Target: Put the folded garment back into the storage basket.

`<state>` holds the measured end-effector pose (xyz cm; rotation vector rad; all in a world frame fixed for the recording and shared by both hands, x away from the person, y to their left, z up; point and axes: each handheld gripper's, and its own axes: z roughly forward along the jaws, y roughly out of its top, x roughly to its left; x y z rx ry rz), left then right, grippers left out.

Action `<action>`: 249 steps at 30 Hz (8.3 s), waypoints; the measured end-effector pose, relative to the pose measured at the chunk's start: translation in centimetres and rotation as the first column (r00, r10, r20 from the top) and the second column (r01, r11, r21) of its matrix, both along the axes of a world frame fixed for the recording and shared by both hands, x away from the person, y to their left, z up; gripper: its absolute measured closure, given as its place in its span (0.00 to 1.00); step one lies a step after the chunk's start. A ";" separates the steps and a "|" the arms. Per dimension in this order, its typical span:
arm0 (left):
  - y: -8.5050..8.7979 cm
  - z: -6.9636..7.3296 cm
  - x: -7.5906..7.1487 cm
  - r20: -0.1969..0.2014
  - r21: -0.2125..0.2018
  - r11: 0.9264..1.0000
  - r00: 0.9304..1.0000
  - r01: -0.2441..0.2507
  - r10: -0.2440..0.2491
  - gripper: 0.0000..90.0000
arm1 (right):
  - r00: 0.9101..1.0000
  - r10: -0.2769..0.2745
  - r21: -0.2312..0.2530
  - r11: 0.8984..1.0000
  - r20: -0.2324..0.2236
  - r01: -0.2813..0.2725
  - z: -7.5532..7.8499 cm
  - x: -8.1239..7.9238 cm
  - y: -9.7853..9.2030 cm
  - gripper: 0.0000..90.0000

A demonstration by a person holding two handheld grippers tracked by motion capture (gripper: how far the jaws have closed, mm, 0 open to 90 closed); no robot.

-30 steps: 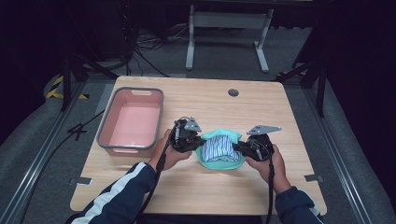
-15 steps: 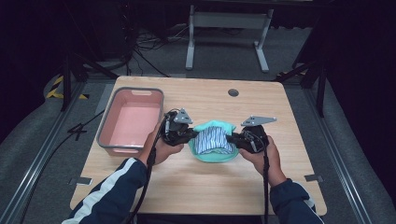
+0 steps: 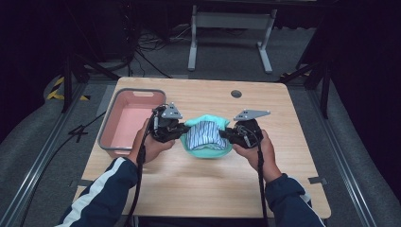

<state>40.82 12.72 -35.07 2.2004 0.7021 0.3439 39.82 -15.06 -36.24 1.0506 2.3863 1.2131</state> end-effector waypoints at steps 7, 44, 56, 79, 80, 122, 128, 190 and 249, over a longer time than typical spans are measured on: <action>1.4 0.7 -0.1 0.015 0.002 1.000 1.000 -0.018 0.018 0.92 | 1.000 0.020 0.004 1.000 0.007 -0.020 0.7 0.4 1.3 0.90; 9.4 2.4 -1.1 0.090 -0.002 0.976 0.972 -0.217 0.216 0.92 | 0.987 0.157 0.009 0.988 0.025 -0.157 2.7 2.6 10.2 0.89; 12.7 3.2 -1.8 0.104 -0.012 0.960 0.954 -0.281 0.281 0.92 | 0.977 0.210 -0.001 0.978 0.034 -0.210 3.7 2.8 14.0 0.89; 18.1 2.5 -1.9 0.095 0.000 0.918 0.914 -0.396 0.394 0.92 | 0.962 0.273 -0.027 0.962 -0.004 -0.273 2.4 4.6 21.9 0.89; 18.4 2.3 -1.8 0.087 0.001 0.916 0.912 -0.402 0.400 0.92 | 0.962 0.274 -0.031 0.961 -0.007 -0.275 2.2 4.6 22.2 0.89; 18.5 -3.8 1.2 0.019 0.107 0.908 0.913 -0.406 0.406 0.91 | 0.964 0.246 -0.101 0.961 -0.101 -0.256 -3.2 6.8 24.0 0.88; 18.4 -3.9 1.2 0.012 0.144 0.895 0.905 -0.422 0.425 0.86 | 0.965 0.238 -0.099 0.963 -0.110 -0.249 -3.5 6.9 24.0 0.84; 7.1 -2.6 -5.0 0.105 0.157 0.977 0.986 -0.147 0.131 0.28 | 0.983 0.165 -0.291 0.947 0.082 -0.135 -0.8 1.9 8.8 0.36; 0.6 -13.2 -7.1 -0.087 0.070 0.982 0.981 0.178 -0.172 0.15 | 0.996 -0.084 -0.102 0.991 0.010 0.084 -12.4 -7.3 -13.4 0.26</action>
